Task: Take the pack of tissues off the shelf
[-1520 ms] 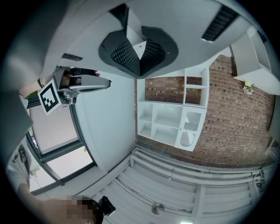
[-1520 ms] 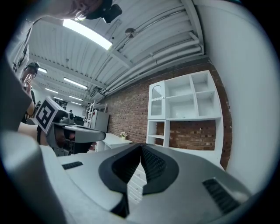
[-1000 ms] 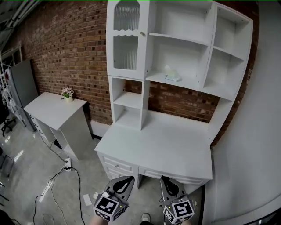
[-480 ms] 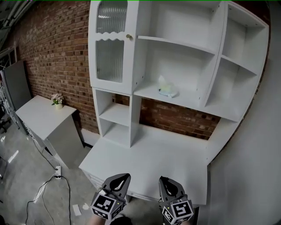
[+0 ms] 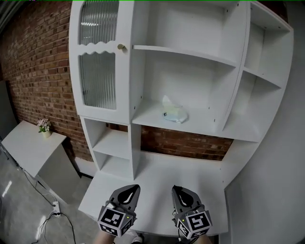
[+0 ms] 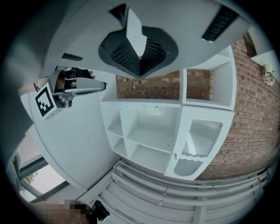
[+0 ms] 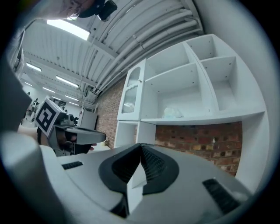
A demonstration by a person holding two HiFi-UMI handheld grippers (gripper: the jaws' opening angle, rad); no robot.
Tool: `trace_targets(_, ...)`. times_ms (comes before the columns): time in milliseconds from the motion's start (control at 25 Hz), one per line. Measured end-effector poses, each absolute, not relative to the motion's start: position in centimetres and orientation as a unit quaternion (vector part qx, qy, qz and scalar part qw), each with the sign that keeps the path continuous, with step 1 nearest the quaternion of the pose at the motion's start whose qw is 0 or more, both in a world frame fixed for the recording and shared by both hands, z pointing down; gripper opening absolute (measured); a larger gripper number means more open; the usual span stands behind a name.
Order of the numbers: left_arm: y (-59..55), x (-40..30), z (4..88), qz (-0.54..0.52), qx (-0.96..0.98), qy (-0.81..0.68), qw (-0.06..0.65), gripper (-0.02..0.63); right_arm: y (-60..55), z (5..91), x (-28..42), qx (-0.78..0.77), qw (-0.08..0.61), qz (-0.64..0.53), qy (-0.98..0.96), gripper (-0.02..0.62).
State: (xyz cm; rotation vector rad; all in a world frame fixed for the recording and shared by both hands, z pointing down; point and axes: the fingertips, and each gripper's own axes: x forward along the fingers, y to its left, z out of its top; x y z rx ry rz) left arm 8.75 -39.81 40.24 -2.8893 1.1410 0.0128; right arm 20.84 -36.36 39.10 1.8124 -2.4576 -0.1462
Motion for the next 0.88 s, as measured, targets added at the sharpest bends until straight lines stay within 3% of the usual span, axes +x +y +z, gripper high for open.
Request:
trace_targets(280,-47.7,8.6,37.5,0.028,-0.948,0.315,0.044,0.015,-45.8,33.7,21.0,0.631,0.058,-0.1,-0.767,0.012)
trace_targets(480,-51.0,8.9,36.8,0.028,-0.959,0.275,0.066,0.015,-52.0,27.9,22.0,0.651,0.094,-0.148,-0.739,0.203)
trace_targets(680,-53.7,9.3,36.5,0.036,-0.963,0.258,0.071,0.015,-57.5,22.8,23.9,0.671,0.123,-0.169,-0.712,0.285)
trace_targets(880,-54.5,9.9,36.5,0.033,-0.968,0.242,0.062,0.015,-62.8,22.4,28.1,0.684,0.191,-0.146,-0.689,0.315)
